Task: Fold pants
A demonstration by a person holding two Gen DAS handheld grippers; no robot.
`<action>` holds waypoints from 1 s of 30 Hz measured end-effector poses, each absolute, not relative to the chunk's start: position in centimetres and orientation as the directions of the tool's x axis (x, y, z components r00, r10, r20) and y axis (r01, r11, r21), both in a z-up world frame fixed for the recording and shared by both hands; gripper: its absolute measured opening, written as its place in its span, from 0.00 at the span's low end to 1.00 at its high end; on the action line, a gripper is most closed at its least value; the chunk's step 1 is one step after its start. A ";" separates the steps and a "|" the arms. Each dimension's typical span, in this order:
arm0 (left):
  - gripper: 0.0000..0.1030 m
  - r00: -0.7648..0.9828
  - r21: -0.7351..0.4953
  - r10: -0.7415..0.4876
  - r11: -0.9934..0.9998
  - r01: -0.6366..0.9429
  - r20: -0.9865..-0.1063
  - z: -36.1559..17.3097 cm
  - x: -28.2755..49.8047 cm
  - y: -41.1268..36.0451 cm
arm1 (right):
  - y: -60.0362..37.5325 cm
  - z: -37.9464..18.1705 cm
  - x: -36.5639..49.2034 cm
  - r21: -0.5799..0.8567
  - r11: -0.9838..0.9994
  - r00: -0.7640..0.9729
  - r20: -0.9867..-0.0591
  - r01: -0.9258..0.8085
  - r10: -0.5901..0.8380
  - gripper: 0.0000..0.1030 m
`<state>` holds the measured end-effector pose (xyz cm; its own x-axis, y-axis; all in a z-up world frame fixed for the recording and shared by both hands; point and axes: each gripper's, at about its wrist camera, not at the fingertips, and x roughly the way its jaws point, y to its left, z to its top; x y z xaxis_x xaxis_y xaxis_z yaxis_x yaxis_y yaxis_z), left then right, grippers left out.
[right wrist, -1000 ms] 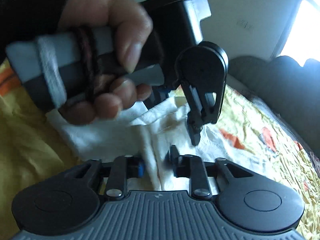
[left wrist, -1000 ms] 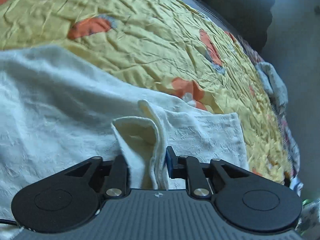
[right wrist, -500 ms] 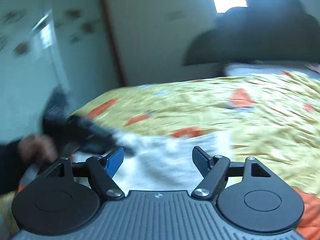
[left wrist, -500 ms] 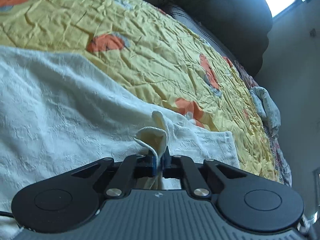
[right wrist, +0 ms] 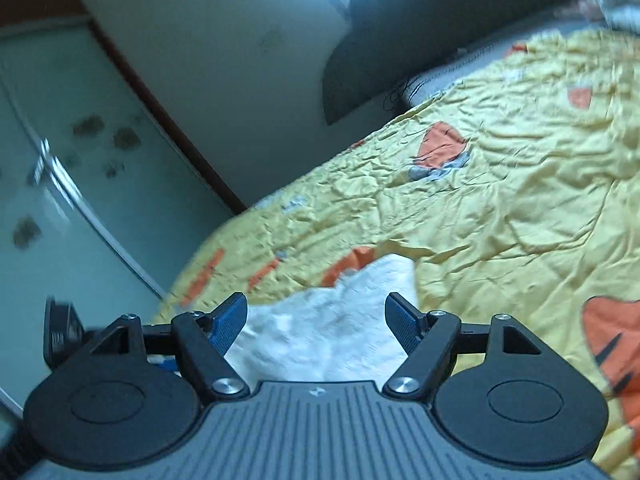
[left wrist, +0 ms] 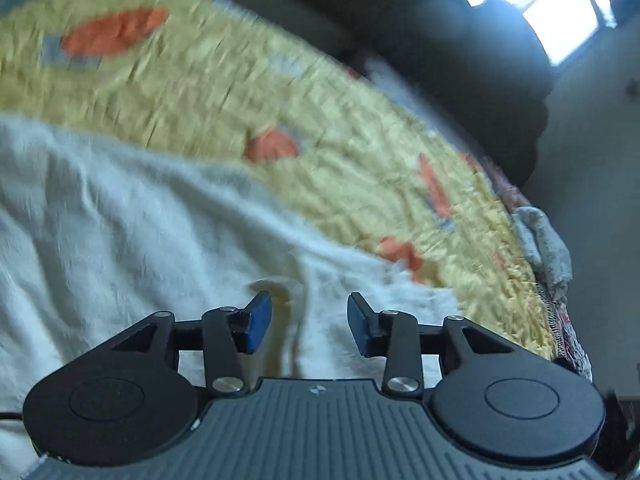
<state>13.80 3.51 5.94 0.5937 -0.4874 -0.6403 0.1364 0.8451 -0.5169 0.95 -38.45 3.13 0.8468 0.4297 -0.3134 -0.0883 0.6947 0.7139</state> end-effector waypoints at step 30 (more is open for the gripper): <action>0.56 0.557 -0.251 -0.496 0.852 0.459 -0.666 1.8 5.5 -4.9 | -28.3 1.1 -5.5 -0.317 0.927 0.878 -0.477 -0.202 0.028 0.77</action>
<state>5.46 -4.93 1.75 0.5574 -0.4964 -0.6655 0.4587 0.8523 -0.2515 -5.52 -28.34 1.10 0.8782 0.0280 -0.4775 -0.2019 0.9266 -0.3171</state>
